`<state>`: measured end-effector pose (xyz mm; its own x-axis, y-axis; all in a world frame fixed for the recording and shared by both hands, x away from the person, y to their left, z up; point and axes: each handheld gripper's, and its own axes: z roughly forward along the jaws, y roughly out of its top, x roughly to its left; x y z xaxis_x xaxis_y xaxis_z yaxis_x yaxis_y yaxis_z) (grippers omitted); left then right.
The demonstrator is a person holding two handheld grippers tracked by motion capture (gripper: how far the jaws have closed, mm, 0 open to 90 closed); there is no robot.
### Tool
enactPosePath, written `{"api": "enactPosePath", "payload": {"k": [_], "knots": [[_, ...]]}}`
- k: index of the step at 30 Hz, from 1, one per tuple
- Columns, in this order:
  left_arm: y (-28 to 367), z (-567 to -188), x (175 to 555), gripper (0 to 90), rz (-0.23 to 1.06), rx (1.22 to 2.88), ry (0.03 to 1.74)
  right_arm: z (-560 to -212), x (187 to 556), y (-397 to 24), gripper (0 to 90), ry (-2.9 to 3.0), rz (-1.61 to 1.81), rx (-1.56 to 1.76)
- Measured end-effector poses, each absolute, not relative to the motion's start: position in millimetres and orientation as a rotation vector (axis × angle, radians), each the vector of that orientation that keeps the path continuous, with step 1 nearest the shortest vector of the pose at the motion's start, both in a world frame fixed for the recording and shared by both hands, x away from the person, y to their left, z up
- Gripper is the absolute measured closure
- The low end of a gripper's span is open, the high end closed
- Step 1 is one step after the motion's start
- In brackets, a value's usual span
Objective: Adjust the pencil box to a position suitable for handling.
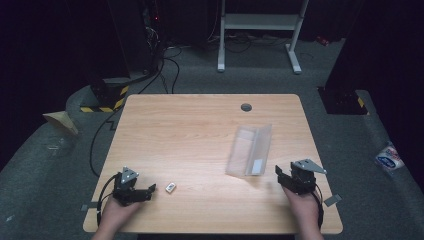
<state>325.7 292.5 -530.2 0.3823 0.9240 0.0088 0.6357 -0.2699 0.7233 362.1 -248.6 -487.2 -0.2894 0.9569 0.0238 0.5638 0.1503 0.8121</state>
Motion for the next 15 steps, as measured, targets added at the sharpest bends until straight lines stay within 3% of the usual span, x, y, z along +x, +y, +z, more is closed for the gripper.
{"api": "enactPosePath", "payload": {"k": [15], "knots": [[292.5,-530.3,326.0,6.9,0.577,2.006,1.335,-456.5,355.3,-227.9,38.7,1.895,1.125,1.364]]}}
